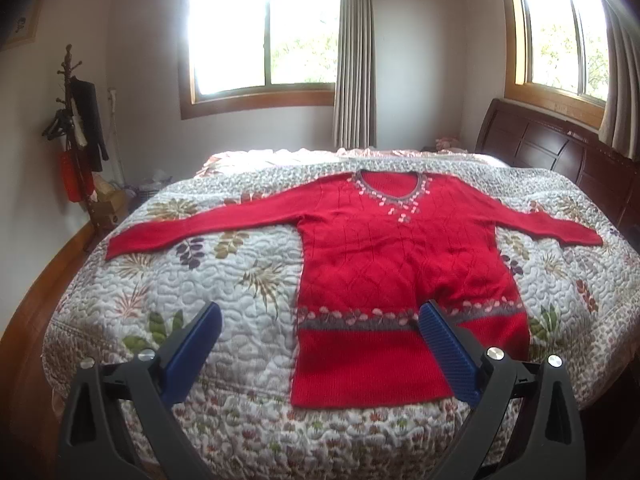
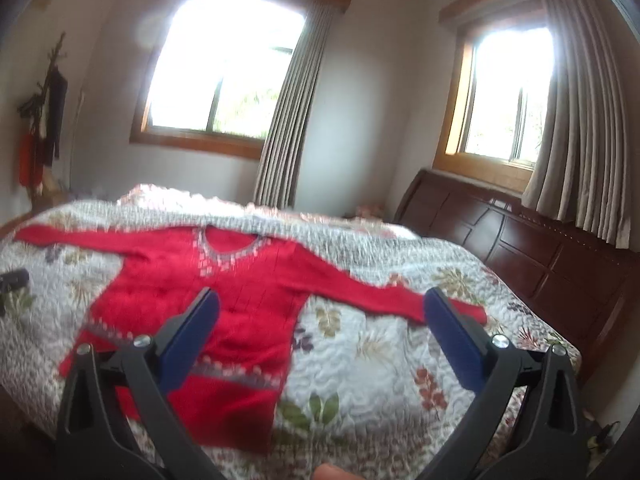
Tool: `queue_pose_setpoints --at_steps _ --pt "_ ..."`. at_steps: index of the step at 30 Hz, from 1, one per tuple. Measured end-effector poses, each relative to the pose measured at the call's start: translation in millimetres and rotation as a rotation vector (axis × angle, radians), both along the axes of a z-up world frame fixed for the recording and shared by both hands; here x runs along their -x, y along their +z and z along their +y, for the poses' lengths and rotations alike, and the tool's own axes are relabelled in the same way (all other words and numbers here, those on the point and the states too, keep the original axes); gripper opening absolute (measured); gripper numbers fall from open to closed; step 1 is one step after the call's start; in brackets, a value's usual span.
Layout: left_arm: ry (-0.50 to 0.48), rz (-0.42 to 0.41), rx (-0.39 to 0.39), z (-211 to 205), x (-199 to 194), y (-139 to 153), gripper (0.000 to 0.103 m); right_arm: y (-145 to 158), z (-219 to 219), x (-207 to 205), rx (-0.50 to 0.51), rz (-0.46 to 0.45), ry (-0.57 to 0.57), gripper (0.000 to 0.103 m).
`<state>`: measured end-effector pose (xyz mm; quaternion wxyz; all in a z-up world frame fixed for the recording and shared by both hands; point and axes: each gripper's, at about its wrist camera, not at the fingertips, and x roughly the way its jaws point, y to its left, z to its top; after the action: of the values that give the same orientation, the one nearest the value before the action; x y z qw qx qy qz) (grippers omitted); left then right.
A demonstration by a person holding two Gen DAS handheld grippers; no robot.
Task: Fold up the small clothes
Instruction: 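Reach the right gripper to the sweater sleeve cuff and grasp it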
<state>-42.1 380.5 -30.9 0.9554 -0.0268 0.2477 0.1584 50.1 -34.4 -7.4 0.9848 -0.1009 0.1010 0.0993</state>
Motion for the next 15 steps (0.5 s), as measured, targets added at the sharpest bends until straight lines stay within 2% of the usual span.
queue_pose_setpoints --at_steps 1,2,3,4,6,7,9,10,11,13,15 --pt "-0.002 -0.044 -0.019 0 -4 1 0.099 -1 -11 -12 -0.051 -0.029 0.034 0.101" --pt "-0.006 -0.081 -0.029 -1 -8 0 0.099 -7 -17 -30 -0.054 0.0 0.029 0.101" --pt "-0.027 -0.083 -0.022 0 -16 -2 0.099 -19 -21 -53 -0.021 0.092 -0.025 0.101" --pt "-0.065 -0.058 0.002 0 -27 -5 0.099 -32 -27 -75 0.0 0.193 -0.051 0.101" --pt "-0.144 0.004 0.099 2 -47 -12 0.099 -54 -48 -104 -0.057 0.292 -0.059 0.1" --pt "-0.135 0.024 0.14 4 -57 -15 0.099 -63 -60 -117 -0.084 0.335 -0.07 0.1" --pt "-0.13 0.031 0.161 3 -72 -21 0.099 -72 -91 -144 -0.172 0.405 -0.068 0.096" --pt "-0.137 0.025 0.152 0 -79 -23 0.099 -76 -109 -156 -0.226 0.429 -0.09 0.083" --pt "-0.159 0.017 0.143 -3 -87 -26 0.099 -81 -126 -167 -0.286 0.459 -0.111 0.065" --pt "-0.177 -0.003 0.111 -10 -103 -30 0.099 -87 -164 -195 -0.419 0.516 -0.157 0.054" --pt "-0.176 -0.012 0.087 -18 -117 -33 0.099 -95 -205 -223 -0.575 0.56 -0.182 0.048"
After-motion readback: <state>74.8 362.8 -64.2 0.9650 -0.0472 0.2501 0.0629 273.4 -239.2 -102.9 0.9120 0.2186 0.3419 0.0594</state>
